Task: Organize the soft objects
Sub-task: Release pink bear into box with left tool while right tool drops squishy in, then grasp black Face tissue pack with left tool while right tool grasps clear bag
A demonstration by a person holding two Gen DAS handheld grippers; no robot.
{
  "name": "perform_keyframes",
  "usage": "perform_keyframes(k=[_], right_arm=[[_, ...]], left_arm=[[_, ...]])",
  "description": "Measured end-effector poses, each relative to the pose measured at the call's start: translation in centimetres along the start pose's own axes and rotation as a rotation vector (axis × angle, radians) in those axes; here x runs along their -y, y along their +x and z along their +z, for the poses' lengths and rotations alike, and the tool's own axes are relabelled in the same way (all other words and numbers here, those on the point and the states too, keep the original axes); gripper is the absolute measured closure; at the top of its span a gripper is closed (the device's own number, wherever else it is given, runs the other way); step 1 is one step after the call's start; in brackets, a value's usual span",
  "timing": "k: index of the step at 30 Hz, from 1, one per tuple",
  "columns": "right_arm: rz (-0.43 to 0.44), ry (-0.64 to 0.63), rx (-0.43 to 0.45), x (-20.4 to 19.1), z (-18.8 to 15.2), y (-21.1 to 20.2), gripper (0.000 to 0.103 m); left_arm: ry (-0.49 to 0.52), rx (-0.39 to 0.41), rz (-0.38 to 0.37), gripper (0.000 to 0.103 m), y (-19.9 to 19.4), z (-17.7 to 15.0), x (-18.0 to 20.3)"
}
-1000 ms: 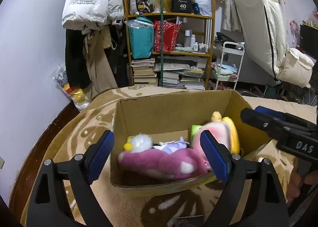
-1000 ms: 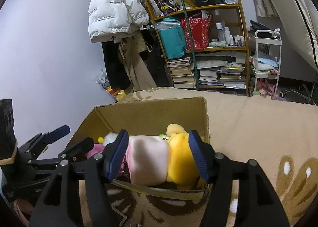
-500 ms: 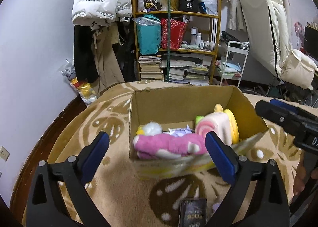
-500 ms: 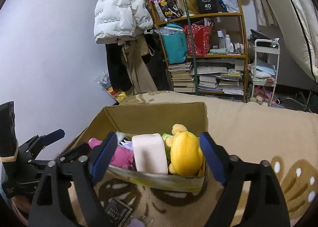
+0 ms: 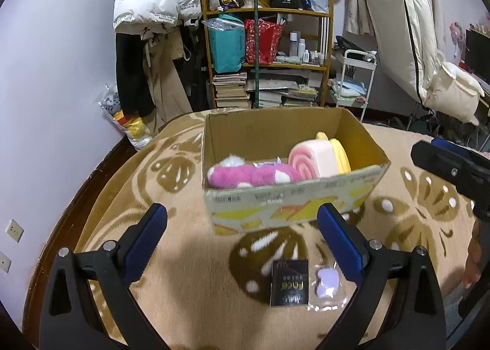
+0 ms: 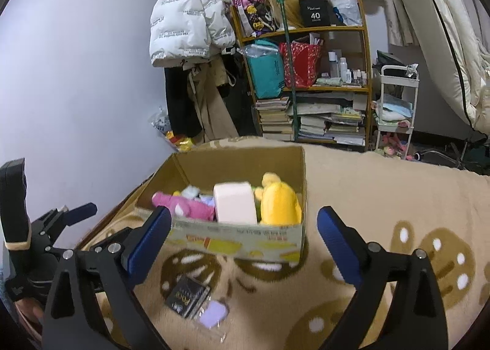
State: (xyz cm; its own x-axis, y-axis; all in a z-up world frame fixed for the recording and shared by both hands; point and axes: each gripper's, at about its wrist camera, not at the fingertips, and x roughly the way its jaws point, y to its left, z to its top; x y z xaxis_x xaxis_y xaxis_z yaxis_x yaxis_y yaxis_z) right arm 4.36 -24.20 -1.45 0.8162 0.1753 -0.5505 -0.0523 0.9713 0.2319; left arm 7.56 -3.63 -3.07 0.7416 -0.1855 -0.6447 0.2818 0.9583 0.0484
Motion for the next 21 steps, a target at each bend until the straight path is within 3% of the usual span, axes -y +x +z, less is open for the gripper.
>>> perform_keyframes(k=[12, 21], right_arm=[[0.000, 0.005, -0.065, -1.0, -3.1, -1.9, 0.000], [-0.010, 0.009, -0.116, -1.3, -4.5, -1.3, 0.000]], left_arm=[[-0.025, -0.110, -0.026, 0.001, -1.9, -2.3, -1.0], [-0.051, -0.182, -0.024, 0.001, -0.6, -2.8, -1.7]])
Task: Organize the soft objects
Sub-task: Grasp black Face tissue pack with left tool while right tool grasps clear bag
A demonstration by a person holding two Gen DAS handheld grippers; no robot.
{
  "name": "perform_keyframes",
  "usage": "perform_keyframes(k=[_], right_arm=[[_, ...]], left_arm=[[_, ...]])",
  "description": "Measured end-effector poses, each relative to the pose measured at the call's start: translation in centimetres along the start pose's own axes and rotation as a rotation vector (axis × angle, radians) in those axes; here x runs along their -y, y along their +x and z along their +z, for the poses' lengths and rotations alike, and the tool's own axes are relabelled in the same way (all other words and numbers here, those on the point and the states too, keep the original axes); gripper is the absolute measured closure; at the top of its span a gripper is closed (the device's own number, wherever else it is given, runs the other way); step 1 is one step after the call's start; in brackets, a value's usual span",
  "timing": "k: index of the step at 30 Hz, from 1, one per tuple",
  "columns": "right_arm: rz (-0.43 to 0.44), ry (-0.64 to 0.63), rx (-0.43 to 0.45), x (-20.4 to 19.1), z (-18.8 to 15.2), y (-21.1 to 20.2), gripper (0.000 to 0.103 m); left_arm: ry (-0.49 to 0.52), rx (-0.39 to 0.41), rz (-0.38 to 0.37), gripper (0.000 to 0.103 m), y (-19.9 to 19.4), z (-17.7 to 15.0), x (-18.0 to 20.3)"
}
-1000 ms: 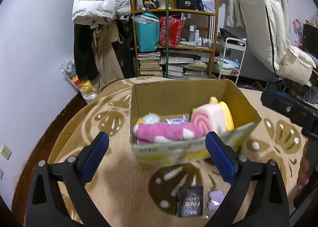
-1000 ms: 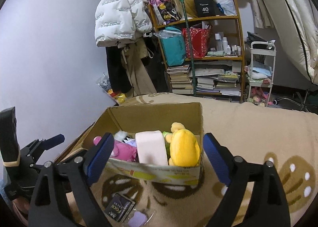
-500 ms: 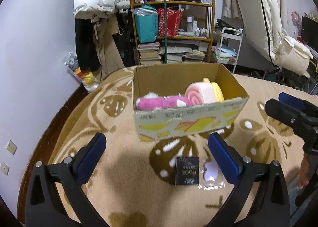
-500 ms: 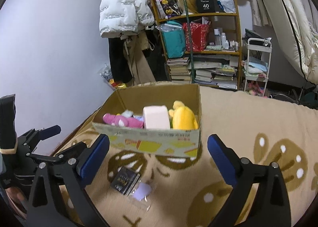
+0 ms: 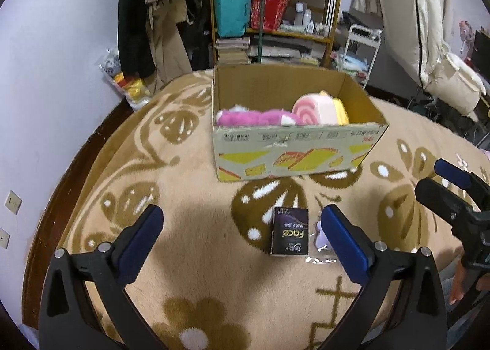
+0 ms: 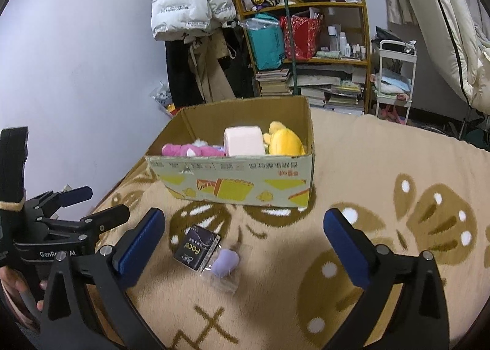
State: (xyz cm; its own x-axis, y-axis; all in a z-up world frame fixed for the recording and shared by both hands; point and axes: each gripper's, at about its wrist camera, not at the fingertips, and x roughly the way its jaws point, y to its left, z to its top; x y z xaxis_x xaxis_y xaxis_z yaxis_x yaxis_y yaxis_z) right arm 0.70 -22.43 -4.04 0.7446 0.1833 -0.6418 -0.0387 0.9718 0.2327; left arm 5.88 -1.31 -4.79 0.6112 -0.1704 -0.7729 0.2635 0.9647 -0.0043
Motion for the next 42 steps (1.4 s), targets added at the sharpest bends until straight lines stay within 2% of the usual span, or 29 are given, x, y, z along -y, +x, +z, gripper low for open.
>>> perform_keyframes(k=[13, 29, 42], right_arm=[[-0.048, -0.011, -0.170, 0.0, -1.7, 5.0, 0.000], [-0.074, -0.074, -0.343, -0.9, -3.6, 9.8, 0.000], [-0.091, -0.092, -0.430, -0.9, -5.2, 13.2, 0.000]], left_arm=[[-0.076, -0.140, -0.074, 0.001, 5.3, 0.6, -1.3], [-0.095, -0.281, -0.159, 0.001, 10.5, 0.7, -0.4], [-0.039, -0.398, -0.187, 0.001, 13.8, -0.3, 1.8]])
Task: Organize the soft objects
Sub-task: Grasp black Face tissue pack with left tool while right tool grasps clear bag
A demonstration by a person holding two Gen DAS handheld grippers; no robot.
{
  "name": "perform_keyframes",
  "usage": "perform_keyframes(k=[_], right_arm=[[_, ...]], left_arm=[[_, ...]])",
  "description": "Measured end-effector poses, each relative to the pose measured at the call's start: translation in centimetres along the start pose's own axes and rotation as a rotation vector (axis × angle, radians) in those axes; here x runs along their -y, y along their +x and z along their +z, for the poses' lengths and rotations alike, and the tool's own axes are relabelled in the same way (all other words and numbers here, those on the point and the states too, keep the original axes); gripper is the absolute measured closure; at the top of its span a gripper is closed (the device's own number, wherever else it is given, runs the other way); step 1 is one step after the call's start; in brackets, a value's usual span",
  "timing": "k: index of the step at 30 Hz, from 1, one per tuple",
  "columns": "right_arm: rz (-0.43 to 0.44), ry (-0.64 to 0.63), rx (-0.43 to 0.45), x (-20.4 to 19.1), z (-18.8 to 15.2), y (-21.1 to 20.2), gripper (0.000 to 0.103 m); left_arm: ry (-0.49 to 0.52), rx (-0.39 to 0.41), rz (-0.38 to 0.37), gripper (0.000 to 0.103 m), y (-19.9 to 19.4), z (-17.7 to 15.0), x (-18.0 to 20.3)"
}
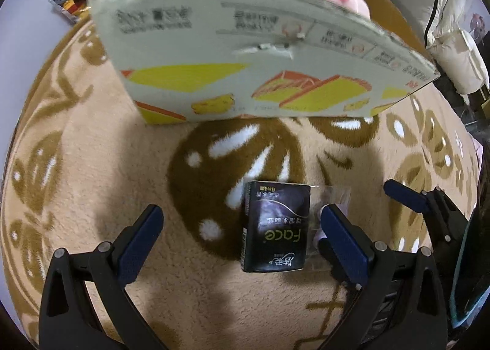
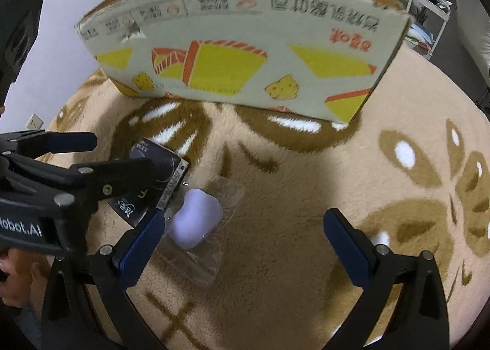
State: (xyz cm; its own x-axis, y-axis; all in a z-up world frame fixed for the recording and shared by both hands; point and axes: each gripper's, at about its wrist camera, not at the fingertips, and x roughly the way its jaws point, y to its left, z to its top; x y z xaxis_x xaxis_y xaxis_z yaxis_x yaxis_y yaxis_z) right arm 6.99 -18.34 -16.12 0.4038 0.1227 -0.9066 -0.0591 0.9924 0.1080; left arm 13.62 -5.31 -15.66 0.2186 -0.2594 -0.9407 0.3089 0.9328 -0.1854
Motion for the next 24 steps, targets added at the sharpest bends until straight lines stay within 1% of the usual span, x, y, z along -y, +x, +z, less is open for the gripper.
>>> perform_keyframes(k=[5, 9, 11, 14, 16, 17, 20, 22, 24], right_arm=[[-0.017, -0.020, -0.013, -0.5, -0.3, 0.7, 0.000], [-0.020, -0.019, -0.007, -0.5, -0.3, 0.8, 0.000], [-0.021, -0.022, -0.006, -0.6, -0.3, 0.8, 0.000], [-0.031, -0.033, -0.006, -1.2, -0.3, 1.0, 0.000], [-0.040, -0.044, -0.009, -1.7, -0.3, 1.1, 0.000], [-0.040, -0.054, -0.013, -2.8, 0.1, 1.8, 0.000], [-0.031, -0.074, -0.011, -3.4, 0.4, 1.9, 0.000], [-0.025, -0.083, -0.005, -4.1, 0.5, 2.0, 0.000], [-0.013, -0.088, 0.009, -4.6, 0.5, 1.7, 0.000]], left_arm=[[0.026, -0.037, 0.020, 0.001, 1.3, -0.1, 0.7], [0.038, -0.048, 0.060, 0.001, 2.1, -0.1, 1.3], [0.044, -0.051, 0.070, 0.002, 2.3, -0.1, 1.6], [0.049, -0.045, 0.095, 0.007, 2.5, -0.2, 2.2], [0.040, -0.041, 0.096, 0.014, 2.4, -0.3, 2.1], [0.026, -0.038, 0.096, 0.016, 2.3, -0.3, 2.0], [-0.008, -0.031, 0.084, 0.027, 1.9, -0.4, 1.2], [-0.020, -0.025, 0.089, 0.040, 1.6, -0.5, 0.7], [-0.033, -0.025, 0.089, 0.047, 1.5, -0.4, 0.2]])
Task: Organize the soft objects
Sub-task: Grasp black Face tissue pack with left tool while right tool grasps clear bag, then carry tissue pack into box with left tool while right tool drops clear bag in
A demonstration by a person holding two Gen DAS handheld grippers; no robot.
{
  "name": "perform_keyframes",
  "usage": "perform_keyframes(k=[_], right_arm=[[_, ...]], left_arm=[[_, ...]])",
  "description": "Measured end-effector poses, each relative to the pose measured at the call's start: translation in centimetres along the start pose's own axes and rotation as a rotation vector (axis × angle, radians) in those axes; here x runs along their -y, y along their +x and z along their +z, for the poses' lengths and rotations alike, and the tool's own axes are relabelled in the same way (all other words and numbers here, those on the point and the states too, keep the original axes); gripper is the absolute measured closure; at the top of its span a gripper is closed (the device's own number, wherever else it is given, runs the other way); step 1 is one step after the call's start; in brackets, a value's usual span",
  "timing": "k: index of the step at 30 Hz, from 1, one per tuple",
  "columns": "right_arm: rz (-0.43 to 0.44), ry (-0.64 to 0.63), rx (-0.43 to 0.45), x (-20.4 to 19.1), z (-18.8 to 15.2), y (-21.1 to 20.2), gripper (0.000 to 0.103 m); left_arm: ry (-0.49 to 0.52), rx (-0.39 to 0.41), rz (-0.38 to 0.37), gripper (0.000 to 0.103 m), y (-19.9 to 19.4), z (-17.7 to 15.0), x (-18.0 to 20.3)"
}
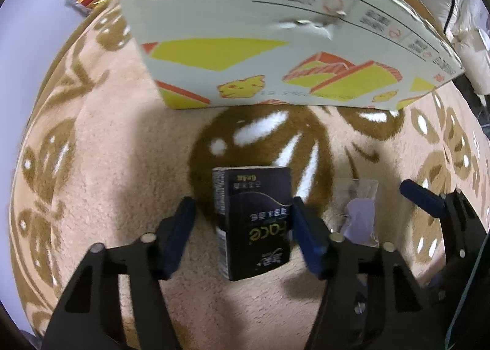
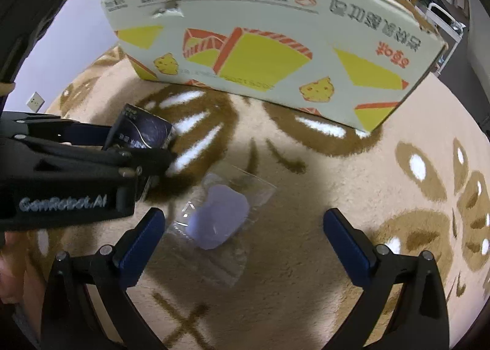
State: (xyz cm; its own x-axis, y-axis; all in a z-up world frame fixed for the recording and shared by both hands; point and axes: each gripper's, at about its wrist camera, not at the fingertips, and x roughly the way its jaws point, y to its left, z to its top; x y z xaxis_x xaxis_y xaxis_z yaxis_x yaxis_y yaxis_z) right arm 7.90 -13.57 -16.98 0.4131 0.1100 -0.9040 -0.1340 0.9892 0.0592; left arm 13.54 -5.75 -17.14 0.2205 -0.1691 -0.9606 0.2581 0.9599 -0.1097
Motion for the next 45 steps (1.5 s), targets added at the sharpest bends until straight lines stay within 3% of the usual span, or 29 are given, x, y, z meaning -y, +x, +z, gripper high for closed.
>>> perform_keyframes(k=[2, 3, 4, 12, 14, 15, 18, 30, 38, 45], right_arm=[[0.030, 0.004, 0.008, -0.4, 0.1, -0.1, 0.001], [0.043, 0.005, 0.003, -0.6, 0.1, 0.0, 0.009], [0.056, 0.011, -0.014, -0.8, 0.1, 0.5, 0.022], [0.028, 0.046, -0.011, -0.6, 0.0, 0.8, 0.050], [0.039, 0.051, 0.004, -0.4, 0.0, 0.6, 0.054], [0.050, 0.055, 0.010, -0.2, 0.0, 0.5, 0.065], [0.090, 0.078, 0.043, 0.6, 0.0, -0.3, 0.071], [0.149, 0.123, 0.255, 2.9, -0.2, -6.8, 0.076], [0.135, 0.143, 0.465, 4.7, 0.0, -12.8, 0.079], [0.125, 0.149, 0.573, 6.2, 0.9, -16.4, 0.079]], left_arm=[[-0.020, 0.003, -0.017, 0.053, -0.2, 0.0, -0.5], [-0.029, 0.004, -0.026, 0.058, -0.3, 0.0, -0.8], [-0.039, 0.006, -0.033, 0.058, -0.3, -0.1, -1.0], [-0.040, 0.024, -0.027, 0.061, -1.3, -0.5, -2.2], [-0.019, 0.020, -0.017, 0.062, -1.6, -0.5, -1.9], [0.003, 0.021, -0.015, 0.062, -2.0, -0.6, -1.9], [0.028, 0.052, -0.005, 0.062, -3.1, -0.9, -1.3], [-0.038, 0.209, -0.027, 0.062, -8.2, -2.2, -3.0], [0.009, 0.495, 0.057, 0.062, -13.8, -3.6, -0.8], [0.054, 0.672, 0.088, 0.062, -17.3, -3.9, 0.2]])
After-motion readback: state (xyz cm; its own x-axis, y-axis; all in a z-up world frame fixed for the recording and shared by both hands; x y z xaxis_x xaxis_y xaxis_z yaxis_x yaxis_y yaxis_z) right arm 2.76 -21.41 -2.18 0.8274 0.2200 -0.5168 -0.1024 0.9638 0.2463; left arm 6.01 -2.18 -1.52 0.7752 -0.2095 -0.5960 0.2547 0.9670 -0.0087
